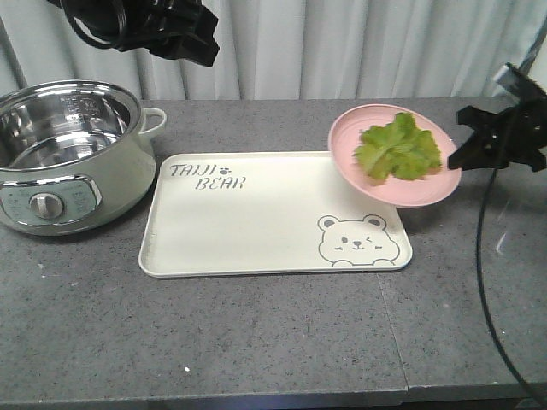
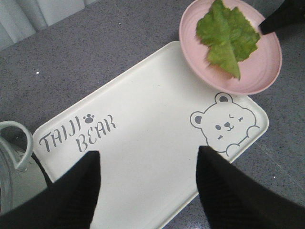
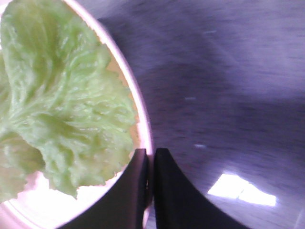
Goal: Transfer vegetables to tray and serve
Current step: 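Lift the pink plate and set it onto the tray with the right gripper, then lower both grippers to the tray's side edges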
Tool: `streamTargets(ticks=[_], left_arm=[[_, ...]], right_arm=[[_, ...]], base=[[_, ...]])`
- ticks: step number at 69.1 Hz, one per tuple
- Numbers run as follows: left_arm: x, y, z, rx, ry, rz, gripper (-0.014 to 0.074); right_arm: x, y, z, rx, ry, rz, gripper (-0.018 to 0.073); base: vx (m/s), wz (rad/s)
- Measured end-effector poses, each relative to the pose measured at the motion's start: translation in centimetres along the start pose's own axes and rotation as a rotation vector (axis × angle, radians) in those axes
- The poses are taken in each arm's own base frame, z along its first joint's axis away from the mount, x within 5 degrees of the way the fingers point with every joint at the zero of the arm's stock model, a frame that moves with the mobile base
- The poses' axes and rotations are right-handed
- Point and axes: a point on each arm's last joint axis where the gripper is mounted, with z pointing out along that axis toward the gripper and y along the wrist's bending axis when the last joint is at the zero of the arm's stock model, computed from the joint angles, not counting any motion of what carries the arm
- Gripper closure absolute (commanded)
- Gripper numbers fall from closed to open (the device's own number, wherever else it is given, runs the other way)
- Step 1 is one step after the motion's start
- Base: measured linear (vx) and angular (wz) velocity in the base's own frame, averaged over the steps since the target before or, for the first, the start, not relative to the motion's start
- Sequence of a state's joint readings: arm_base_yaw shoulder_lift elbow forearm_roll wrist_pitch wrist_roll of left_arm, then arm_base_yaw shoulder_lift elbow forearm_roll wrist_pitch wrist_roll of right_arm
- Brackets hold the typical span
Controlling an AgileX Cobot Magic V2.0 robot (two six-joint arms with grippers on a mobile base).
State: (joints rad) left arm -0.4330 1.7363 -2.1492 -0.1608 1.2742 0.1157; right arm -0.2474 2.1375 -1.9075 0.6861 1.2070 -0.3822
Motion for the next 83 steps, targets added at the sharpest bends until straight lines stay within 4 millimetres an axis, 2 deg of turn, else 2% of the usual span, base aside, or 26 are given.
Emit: streamTargets(ticks=[16,24,34,40,47,65,73,83], left_arm=[[0.0,0.0,0.0,0.000,0.000,-0.022,0.0178],[0.0,0.0,0.0,0.000,0.000,-0.025,0.0178],[0.0,0.0,0.0,0.000,0.000,-0.025,0.0178],[0.0,0.0,0.0,0.000,0.000,-0.025,0.0178],[0.0,0.0,0.0,0.000,0.000,-0.026,0.0178],[0.0,0.0,0.0,0.000,0.000,-0.027,0.0200],[0.0,0.0,0.0,0.000,0.000,-0.027,0.0212],[0.0,0.1,0.0,-0.011,0.001,-0.025,0.0229]], right_arm=[[1.0,8.4,5.3,-0.062,0.085,-0.181,0.0562],[1.8,11.7,7.2,-0.074,0.093,-0.252,0.0559],[2.6,13.5,9.3,-0.073,0.115,-0.299,0.0543],[3.1,13.9,10.9,-0.064,0.144,-0.313,0.0513],[3.5,14.0,11.8,-0.057,0.165,-0.325,0.0441],[3.5,13.8,11.7,-0.029,0.164,-0.347,0.0143],[3.1,14.3,9.9,0.010,0.135,-0.359,0.0128],[2.7,15.2,5.5,0.084,0.085,-0.369,0.0140]], base=[[0.00,0.00],[0.00,0.00],[0.00,0.00],[0.00,0.00],[0.00,0.00],[0.00,0.00],[0.00,0.00],[0.00,0.00]])
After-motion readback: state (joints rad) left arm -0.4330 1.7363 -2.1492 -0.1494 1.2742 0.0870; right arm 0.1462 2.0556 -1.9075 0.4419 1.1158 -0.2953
